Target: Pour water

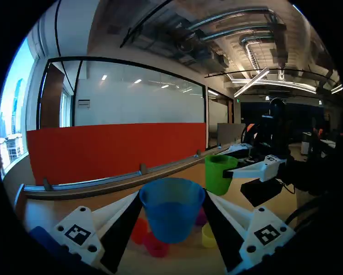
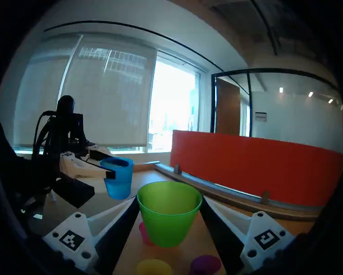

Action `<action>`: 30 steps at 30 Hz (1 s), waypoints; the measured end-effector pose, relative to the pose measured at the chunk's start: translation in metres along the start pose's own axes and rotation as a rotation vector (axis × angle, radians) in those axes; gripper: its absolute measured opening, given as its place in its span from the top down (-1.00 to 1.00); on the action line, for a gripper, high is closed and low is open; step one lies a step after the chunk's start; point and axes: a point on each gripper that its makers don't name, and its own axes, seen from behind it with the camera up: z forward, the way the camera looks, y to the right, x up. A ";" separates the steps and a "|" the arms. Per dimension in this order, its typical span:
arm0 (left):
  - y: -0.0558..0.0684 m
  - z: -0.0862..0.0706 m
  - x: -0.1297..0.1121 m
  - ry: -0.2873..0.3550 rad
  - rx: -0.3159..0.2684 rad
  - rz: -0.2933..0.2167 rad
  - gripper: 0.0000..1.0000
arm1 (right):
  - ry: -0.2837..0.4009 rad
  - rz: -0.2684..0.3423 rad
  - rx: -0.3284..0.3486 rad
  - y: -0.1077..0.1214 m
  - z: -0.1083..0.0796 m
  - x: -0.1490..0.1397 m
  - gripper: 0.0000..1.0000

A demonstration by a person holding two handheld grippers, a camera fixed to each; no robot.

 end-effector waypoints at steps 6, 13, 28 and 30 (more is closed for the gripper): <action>-0.002 0.001 0.008 0.007 0.001 0.032 -0.76 | -0.004 0.010 0.016 -0.003 0.000 -0.004 -0.87; -0.003 0.002 0.019 0.014 -0.013 0.065 -0.76 | -0.006 0.037 0.057 -0.012 0.004 -0.006 -0.87; 0.004 0.010 0.034 0.039 -0.081 0.162 -0.76 | -0.024 0.047 0.168 -0.036 0.010 -0.015 -0.87; 0.004 0.012 0.036 0.040 -0.087 0.178 -0.76 | -0.023 0.046 0.183 -0.040 0.010 -0.015 -0.87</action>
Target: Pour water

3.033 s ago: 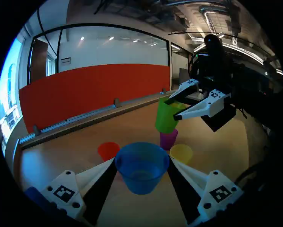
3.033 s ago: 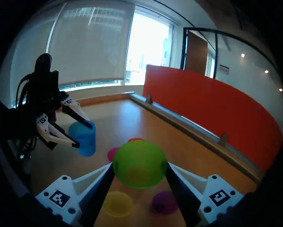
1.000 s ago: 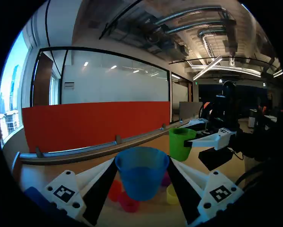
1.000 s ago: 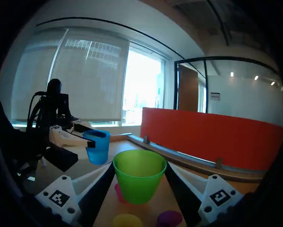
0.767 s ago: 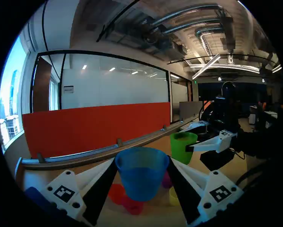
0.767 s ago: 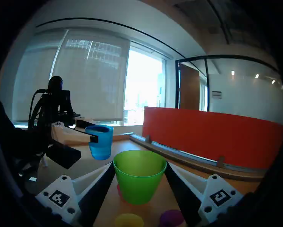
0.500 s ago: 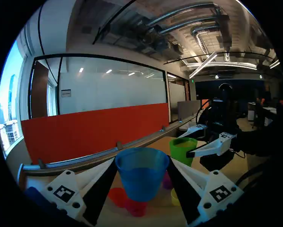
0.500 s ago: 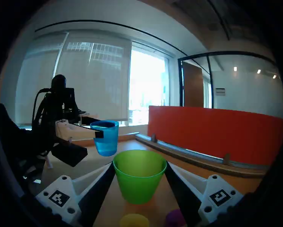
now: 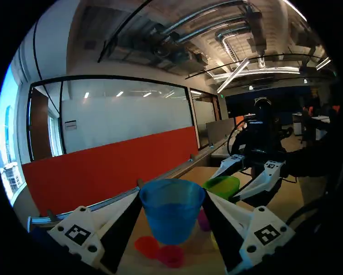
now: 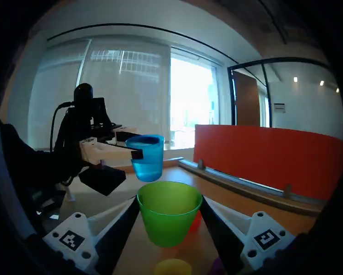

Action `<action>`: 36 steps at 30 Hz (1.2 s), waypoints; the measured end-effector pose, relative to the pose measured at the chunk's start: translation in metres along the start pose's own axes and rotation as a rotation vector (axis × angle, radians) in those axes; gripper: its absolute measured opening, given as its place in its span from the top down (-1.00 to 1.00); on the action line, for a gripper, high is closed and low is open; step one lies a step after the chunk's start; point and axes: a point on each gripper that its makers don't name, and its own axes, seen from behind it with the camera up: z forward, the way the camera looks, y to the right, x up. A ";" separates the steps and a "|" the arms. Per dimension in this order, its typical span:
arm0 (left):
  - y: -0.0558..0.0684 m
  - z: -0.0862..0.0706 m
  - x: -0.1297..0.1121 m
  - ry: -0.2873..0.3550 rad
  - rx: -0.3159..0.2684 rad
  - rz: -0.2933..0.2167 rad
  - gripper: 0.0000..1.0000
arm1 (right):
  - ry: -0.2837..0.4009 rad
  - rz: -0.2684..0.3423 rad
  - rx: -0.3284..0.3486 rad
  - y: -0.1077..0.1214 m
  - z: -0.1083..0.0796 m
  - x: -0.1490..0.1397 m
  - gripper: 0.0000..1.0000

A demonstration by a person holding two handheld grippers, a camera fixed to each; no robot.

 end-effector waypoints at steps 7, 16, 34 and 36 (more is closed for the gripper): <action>0.000 0.005 0.007 0.007 -0.015 0.069 -0.76 | 0.002 -0.003 0.050 -0.013 0.006 0.001 -0.87; 0.006 0.010 0.017 0.029 -0.034 0.153 -0.76 | 0.002 0.001 0.101 -0.024 0.009 0.002 -0.87; 0.000 0.017 0.050 0.077 -0.015 0.294 -0.76 | -0.012 -0.011 0.167 -0.043 0.010 0.000 -0.87; 0.000 0.017 0.052 0.082 -0.016 0.311 -0.76 | -0.013 -0.013 0.169 -0.044 0.011 0.000 -0.87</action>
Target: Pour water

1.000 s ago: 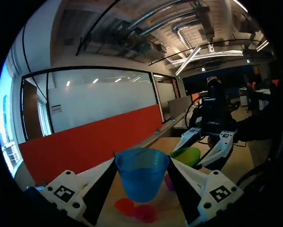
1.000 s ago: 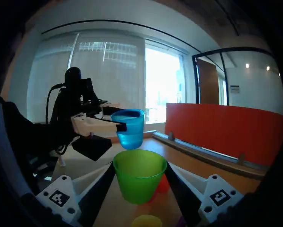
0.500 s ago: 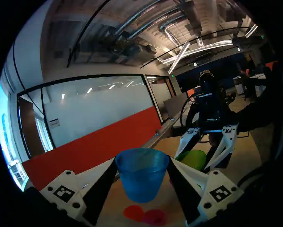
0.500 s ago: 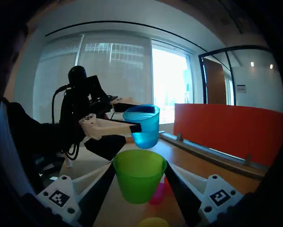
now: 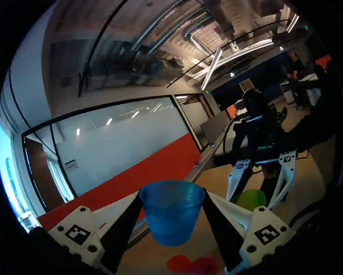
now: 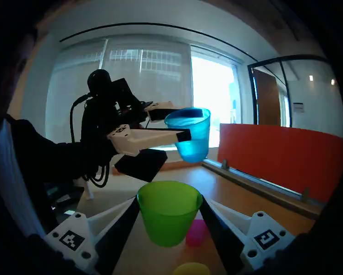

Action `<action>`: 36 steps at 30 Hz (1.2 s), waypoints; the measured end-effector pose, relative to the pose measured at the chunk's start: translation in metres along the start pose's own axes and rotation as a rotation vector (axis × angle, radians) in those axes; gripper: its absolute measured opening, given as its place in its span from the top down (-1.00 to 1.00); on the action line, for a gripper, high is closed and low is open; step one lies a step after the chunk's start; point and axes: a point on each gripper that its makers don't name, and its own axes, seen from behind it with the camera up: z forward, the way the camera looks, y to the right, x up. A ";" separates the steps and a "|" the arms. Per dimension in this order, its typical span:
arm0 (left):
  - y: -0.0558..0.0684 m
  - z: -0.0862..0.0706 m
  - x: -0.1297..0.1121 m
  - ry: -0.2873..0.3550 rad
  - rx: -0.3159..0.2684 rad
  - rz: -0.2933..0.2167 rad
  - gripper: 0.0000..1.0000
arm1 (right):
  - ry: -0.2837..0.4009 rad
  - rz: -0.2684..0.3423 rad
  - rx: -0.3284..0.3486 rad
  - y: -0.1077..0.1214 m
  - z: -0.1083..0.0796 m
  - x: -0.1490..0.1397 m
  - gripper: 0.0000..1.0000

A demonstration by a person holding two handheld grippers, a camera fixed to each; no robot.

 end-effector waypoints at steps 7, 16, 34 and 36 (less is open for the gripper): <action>0.001 0.002 0.004 0.018 -0.013 0.062 -0.76 | -0.002 -0.003 0.001 0.002 0.004 0.000 -0.87; 0.003 0.007 0.009 0.030 -0.023 0.135 -0.76 | -0.005 -0.004 0.003 0.004 0.007 -0.001 -0.87; 0.005 0.012 0.007 0.028 -0.025 0.231 -0.76 | -0.016 -0.023 0.012 0.003 0.012 -0.003 -0.84; 0.006 0.013 0.007 0.027 -0.026 0.239 -0.76 | -0.016 -0.026 0.010 0.003 0.012 -0.003 -0.85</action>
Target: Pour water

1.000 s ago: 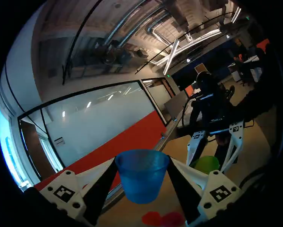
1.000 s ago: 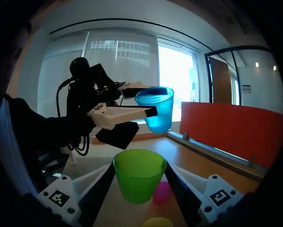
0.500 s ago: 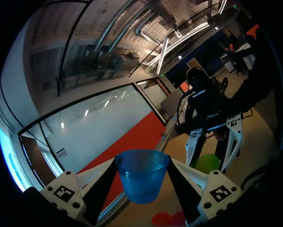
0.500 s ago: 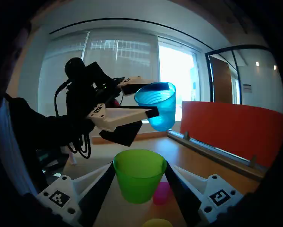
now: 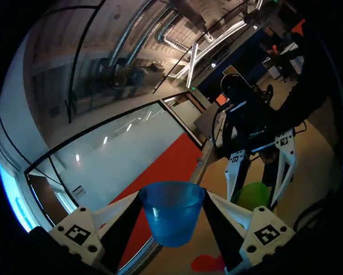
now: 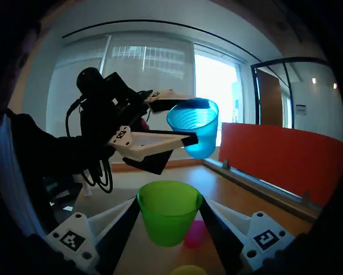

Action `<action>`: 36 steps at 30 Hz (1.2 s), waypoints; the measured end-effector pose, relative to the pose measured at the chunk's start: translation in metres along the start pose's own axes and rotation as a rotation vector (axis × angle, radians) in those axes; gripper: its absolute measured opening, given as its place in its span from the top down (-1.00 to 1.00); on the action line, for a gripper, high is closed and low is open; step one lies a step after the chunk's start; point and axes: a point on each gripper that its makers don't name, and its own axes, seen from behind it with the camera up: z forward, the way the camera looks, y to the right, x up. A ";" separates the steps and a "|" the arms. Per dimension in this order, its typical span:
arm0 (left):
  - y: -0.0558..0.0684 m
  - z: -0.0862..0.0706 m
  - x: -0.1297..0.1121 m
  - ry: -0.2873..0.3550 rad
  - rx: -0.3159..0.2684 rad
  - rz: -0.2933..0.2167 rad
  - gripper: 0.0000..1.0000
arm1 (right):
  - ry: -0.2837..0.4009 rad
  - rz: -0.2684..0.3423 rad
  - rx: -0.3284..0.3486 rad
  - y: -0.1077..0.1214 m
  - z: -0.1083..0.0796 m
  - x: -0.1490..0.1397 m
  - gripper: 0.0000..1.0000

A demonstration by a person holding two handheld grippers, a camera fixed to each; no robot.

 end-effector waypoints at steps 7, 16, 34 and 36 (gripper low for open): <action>0.003 0.000 0.002 0.000 -0.007 0.037 -0.76 | 0.001 -0.001 -0.004 0.002 0.000 0.001 -0.84; 0.004 0.000 0.002 -0.010 -0.008 0.085 -0.76 | 0.001 -0.004 -0.004 0.001 0.001 0.002 -0.84; 0.013 0.002 0.006 -0.016 -0.026 0.185 -0.76 | -0.001 0.000 -0.014 0.007 0.001 0.000 -0.84; 0.013 0.002 0.006 -0.017 -0.025 0.196 -0.76 | -0.001 0.000 -0.015 0.007 0.001 0.000 -0.84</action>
